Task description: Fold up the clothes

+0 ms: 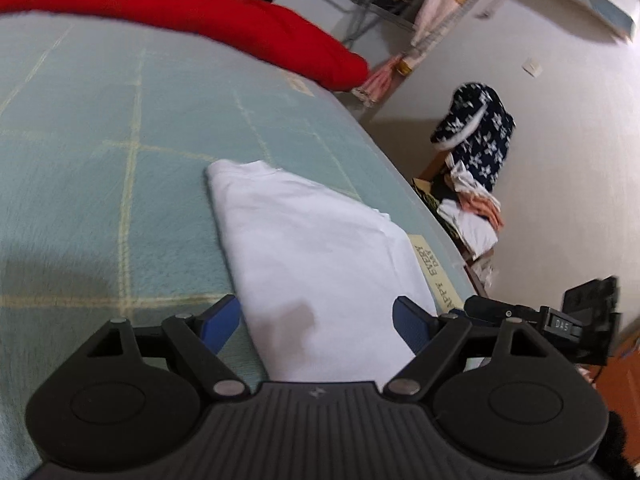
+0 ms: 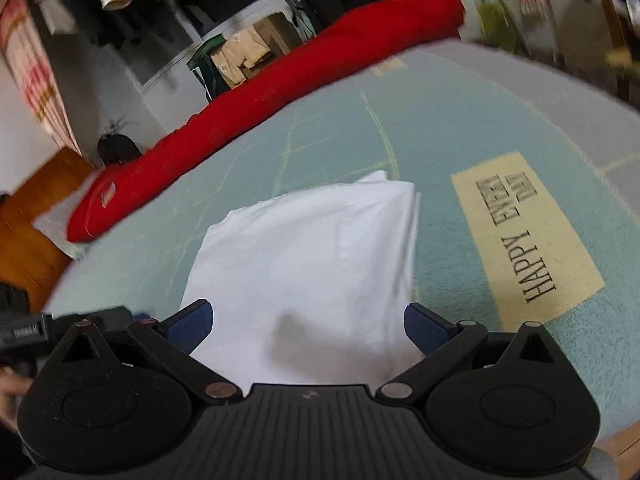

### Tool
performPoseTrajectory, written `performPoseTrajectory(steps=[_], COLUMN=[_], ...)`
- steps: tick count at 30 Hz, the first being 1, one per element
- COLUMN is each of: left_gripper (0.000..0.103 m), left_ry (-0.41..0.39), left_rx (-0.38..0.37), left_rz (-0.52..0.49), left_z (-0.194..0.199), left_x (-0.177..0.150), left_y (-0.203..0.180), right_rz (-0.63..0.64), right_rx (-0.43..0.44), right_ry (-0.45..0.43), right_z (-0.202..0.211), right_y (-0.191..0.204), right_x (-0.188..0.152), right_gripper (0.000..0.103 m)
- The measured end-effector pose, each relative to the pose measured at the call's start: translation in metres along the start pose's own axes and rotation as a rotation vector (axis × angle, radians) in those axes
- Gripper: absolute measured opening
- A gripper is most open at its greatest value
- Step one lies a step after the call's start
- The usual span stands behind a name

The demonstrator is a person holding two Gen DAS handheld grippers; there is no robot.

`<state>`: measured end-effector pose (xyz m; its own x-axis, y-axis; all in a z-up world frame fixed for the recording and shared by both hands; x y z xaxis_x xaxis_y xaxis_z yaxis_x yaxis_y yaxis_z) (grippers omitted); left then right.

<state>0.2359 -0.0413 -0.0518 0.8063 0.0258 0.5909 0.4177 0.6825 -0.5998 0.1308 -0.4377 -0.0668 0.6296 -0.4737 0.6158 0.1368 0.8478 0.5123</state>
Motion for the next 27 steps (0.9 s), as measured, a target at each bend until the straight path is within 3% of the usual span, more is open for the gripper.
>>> performPoseTrajectory(steps=[6,9,16,18,27], left_gripper=[0.083,0.083,0.084,0.088,0.089], left_ry=[0.059,0.073,0.087,0.093,0.115], left_rx=[-0.065,-0.101,-0.147,-0.175,-0.289], left_rz=[0.175,0.222,0.265,0.28,0.266], left_z=[-0.018,-0.029,-0.062,-0.068,-0.046], left_x=[-0.004,0.0,0.026,0.028,-0.003], left_y=[0.029,0.037,0.044,0.044,0.046], right_rz=[-0.192,-0.243,-0.262,-0.276,-0.324], right_rx=[0.15,0.222,0.305,0.309,0.362], right_ry=[0.128,0.141,0.169,0.175,0.2], right_z=[-0.03,-0.038,-0.074,-0.082,-0.058], right_y=[-0.05,-0.061,-0.059,-0.059,-0.061], right_x=[0.01,0.016,0.039,0.044,0.017], right_gripper=[0.103,0.103,0.103,0.103,0.103])
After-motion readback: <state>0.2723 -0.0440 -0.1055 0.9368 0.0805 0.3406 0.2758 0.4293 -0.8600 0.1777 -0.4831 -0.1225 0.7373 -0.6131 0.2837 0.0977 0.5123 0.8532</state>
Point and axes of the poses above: each gripper's, at about its wrist camera, not at the fingertips, and z roughly against the way its jaws point, y to its left, x to its top, the point moved 2 cm from there along -z, roughly the way its jaws point, and after that the axes turned 3 degrees about -x, right-handed, at the moved point
